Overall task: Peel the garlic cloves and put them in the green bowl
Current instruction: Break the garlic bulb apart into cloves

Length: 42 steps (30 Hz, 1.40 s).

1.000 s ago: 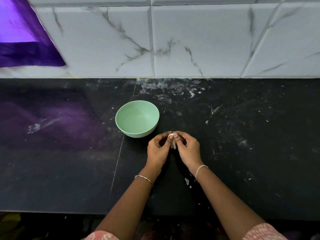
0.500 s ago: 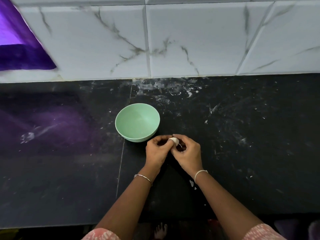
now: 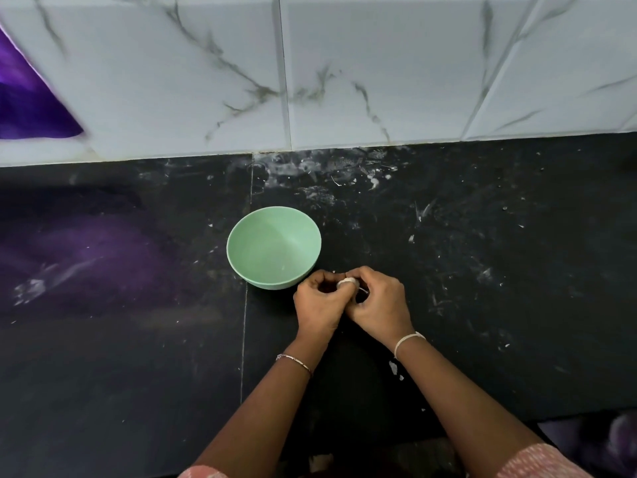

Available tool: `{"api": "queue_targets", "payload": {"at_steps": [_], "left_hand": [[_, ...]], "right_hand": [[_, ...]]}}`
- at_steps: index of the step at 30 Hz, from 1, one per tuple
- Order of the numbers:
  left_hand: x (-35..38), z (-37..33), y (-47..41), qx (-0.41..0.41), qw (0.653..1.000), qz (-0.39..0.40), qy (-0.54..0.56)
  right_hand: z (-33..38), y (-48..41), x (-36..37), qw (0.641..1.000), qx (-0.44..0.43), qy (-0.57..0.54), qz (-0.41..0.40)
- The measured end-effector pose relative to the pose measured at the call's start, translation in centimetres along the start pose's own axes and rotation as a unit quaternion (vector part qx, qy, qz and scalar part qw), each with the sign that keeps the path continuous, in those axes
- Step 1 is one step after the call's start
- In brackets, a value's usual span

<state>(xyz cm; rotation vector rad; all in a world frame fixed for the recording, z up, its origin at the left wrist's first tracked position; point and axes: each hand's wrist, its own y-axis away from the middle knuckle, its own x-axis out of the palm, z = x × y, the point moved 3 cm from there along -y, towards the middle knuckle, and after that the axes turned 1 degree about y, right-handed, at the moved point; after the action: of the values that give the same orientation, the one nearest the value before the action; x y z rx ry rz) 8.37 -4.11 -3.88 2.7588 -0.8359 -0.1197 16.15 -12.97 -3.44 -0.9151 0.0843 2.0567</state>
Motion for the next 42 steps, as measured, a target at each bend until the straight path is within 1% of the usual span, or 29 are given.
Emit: {"api": "queue_targets", "payload": {"at_steps": [5, 12, 19, 26, 28, 31, 33, 38, 42], "left_hand": [[0.0, -0.1, -0.1, 0.005, 1.0, -0.005, -0.015], [0.2, -0.2, -0.3, 0.003, 0.999, -0.012, -0.033], [0.1, -0.1, -0.4, -0.003, 1.0, -0.01, -0.02], [-0.4, 0.2, -0.8, -0.017, 0.997, 0.052, 0.048], [-0.5, 0.2, -0.9, -0.024, 0.996, 0.058, 0.061], [-0.5, 0.0, -0.8, -0.021, 0.997, 0.054, 0.05], [-0.4, -0.1, -0.6, -0.018, 0.999, 0.038, 0.028], [-0.1, -0.2, -0.6, -0.011, 1.0, -0.003, -0.001], [0.1, -0.1, -0.7, -0.002, 0.999, -0.013, -0.033]], "right_hand": [[0.1, -0.1, 0.0, 1.0, -0.006, 0.008, -0.008], [-0.1, -0.3, 0.1, 1.0, 0.002, 0.001, 0.003], [0.2, -0.2, -0.1, 1.0, -0.002, 0.004, 0.016], [0.0, -0.3, -0.7, 0.999, 0.013, -0.015, 0.042], [0.2, -0.5, -0.8, 0.999, 0.008, 0.011, 0.053], [0.6, -0.8, -0.8, 0.991, -0.039, 0.112, 0.065], [0.9, -0.9, -0.5, 0.983, -0.065, 0.158, 0.072], [0.9, -0.9, 0.1, 0.979, -0.088, 0.17, 0.075], [0.6, -0.8, 0.3, 0.98, -0.094, 0.163, 0.07]]}}
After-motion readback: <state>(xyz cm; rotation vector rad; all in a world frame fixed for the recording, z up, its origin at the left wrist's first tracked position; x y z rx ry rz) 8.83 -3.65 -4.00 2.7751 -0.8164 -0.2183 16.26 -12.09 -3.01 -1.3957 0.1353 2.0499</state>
